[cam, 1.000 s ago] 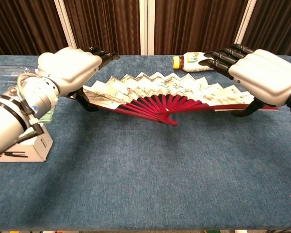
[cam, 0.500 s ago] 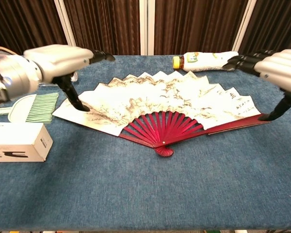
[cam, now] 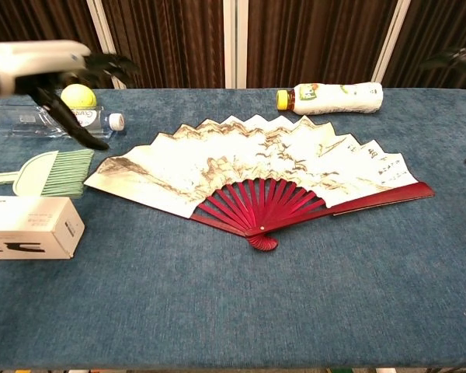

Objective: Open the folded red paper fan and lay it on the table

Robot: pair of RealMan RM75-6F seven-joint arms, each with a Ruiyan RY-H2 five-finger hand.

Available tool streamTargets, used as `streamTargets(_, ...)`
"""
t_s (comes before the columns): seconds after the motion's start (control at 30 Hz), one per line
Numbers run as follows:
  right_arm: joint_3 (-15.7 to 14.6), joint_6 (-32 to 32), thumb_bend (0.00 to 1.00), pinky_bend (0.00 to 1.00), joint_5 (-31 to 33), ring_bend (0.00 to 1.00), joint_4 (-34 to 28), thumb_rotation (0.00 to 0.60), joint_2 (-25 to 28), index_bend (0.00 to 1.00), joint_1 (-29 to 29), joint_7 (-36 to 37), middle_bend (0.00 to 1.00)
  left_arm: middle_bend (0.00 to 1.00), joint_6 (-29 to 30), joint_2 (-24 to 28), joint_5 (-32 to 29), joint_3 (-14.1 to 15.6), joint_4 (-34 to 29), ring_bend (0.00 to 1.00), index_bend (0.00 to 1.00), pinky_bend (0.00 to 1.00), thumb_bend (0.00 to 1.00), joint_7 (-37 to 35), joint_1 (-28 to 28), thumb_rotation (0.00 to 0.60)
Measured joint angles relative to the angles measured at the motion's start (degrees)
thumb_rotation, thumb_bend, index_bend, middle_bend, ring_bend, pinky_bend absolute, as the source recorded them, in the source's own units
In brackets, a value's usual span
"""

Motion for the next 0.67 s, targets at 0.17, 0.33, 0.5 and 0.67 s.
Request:
streamTargets(0.17,-0.59,3.73,0.07,0.0,-1.27,0.0,1.39,0.6,2.1,0.0,-3.23,6.25,0.08,0.11,10.04,1.25,8.23,1.59,2.97,0.04,0.12,0.09,0.0,-2.52,4.82,0.6)
streamTargets(0.33,-1.78,6.38,0.07,0.0,-1.8,0.0,3.23,0.6,3.78,0.0,-6.79,12.08,0.08,0.11,18.65,3.76,14.01,5.88,4.57,0.04,0.12,0.09,0.0,-4.97,12.04,0.6)
streamTargets(0.5,-3.15,8.96,0.08,0.0,-1.83,0.0,4.63,0.6,5.04,0.0,-10.78,19.75,0.08,0.11,26.09,5.17,14.28,9.63,3.95,0.04,0.12,0.09,0.0,-4.66,19.35,0.6)
streamTargets(0.67,-4.07,13.22,0.08,0.0,-1.36,0.0,5.27,0.6,5.64,0.0,-15.83,23.18,0.09,0.11,32.89,5.76,13.46,11.98,0.76,0.04,0.12,0.09,0.0,-3.51,25.72,0.6)
